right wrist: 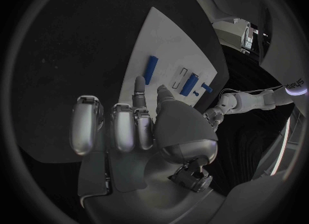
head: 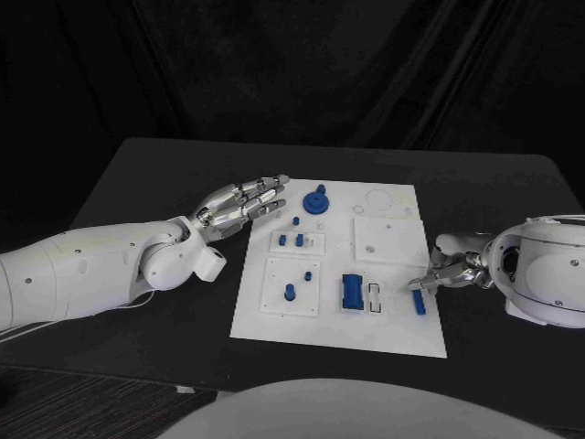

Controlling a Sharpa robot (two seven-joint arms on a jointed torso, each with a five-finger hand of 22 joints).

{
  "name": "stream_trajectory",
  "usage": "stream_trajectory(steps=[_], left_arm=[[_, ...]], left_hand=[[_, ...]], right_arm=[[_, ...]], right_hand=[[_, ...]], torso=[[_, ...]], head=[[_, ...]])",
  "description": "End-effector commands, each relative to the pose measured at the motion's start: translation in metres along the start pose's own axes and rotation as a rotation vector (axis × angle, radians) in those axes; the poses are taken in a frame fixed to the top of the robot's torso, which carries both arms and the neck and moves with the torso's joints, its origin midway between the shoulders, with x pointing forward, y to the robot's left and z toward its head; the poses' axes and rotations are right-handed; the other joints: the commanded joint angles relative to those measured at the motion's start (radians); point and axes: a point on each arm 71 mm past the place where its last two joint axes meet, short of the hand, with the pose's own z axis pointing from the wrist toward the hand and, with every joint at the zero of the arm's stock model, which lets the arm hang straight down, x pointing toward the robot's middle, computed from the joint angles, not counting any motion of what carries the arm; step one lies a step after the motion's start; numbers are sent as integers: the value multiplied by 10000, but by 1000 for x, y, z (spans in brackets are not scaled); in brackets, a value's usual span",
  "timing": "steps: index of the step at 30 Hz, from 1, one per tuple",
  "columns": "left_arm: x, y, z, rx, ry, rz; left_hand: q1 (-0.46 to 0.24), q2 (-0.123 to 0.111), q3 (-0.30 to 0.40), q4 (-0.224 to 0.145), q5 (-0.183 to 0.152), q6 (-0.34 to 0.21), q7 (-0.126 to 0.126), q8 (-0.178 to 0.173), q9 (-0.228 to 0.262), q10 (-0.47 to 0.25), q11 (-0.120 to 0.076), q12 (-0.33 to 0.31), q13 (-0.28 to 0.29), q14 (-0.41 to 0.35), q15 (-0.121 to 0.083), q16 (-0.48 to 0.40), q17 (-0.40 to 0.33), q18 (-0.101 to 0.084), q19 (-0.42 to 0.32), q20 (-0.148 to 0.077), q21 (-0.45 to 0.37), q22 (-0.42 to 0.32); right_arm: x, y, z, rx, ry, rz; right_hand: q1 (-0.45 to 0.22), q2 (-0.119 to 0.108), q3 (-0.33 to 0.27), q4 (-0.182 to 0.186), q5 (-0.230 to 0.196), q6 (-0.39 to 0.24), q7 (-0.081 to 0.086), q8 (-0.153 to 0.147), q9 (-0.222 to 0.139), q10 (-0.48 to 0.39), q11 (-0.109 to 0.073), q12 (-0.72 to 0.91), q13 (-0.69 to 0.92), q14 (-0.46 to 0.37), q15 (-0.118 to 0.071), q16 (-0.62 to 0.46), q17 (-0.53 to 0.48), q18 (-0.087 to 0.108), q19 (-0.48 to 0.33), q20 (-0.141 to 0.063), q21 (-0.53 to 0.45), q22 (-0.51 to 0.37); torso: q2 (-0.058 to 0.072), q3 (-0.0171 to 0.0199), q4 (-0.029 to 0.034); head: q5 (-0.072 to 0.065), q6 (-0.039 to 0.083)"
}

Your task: Assemble the parts on the task board

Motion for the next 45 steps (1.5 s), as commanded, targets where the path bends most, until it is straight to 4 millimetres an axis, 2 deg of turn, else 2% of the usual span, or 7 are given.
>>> stream_trajectory(steps=[1,9,19,28,34,39,45], left_arm=[[2,0,1,90,138,-101],[2,0,0,58,153,-115],[3,1,1,26,179,-137],[3,1,1,11,207,-160],[4,2,1,0,229,-179],[4,2,1,-9,239,-190],[4,2,1,-17,256,-204]], left_hand=[[127,3,46,-13,49,7,71,52,10,-21,71,55,14,23,31,39,8,115,34,47,56,4],[132,5,52,-15,54,12,78,54,11,-20,77,57,14,23,32,39,8,117,35,48,56,4],[137,7,57,-18,59,18,84,57,11,-17,82,63,15,24,32,40,8,118,37,50,58,7],[149,9,67,-26,71,17,95,58,10,-15,95,64,15,26,32,42,9,120,41,53,61,9],[154,11,71,-29,75,15,99,58,10,-15,99,64,14,26,34,43,9,120,42,54,61,9],[166,15,83,-38,84,15,109,59,9,-14,110,66,14,25,36,42,9,122,45,59,64,12],[179,17,94,-48,97,2,116,57,7,-14,118,65,14,26,40,43,9,123,47,64,65,13]], right_arm=[[1,-1,0,234,-412,-90],[9,0,2,211,-234,-82],[21,0,7,264,455,-467],[28,2,11,286,646,-716],[29,4,12,215,444,-572],[28,7,12,78,69,-288],[26,8,10,-217,-251,559]], right_hand=[[167,-21,8,-92,-56,-96,-3,-73,32,1021,-44,-12,2631,556,-60,-52,-45,-60,300,-58,41,1993],[392,-67,74,-275,-65,-262,39,-135,114,1021,-8,-12,2631,535,-35,-110,-186,-57,296,-42,22,1986],[1554,-174,551,-1223,478,-792,177,-463,157,1021,109,-12,2631,480,54,-266,-528,-17,220,35,-185,1926],[1851,-249,772,-1581,724,-934,265,-650,55,1021,191,-12,2631,466,124,-315,-633,-1,192,99,-275,1903],[2661,-169,1492,-2413,1100,-790,293,-771,-102,1021,210,-12,2631,477,134,-307,-620,0,201,115,-272,1910],[2719,-215,2223,-3037,1708,-557,368,-821,-243,1021,271,-12,2631,485,186,-279,-583,-8,214,150,-245,1923],[2130,-408,3444,-3739,3275,-507,514,-964,-444,1021,361,-12,2631,492,275,-224,-511,-27,236,231,-160,1947]], torso=[[-7,-1,-3],[-5,-3,-6],[-9,-2,-6],[-9,-3,-1],[-8,-2,-4],[-9,-2,-2],[-8,-1,-1]], head=[[0,0],[-22,0],[-2,0],[-7,0],[-3,0],[7,0],[25,0]])
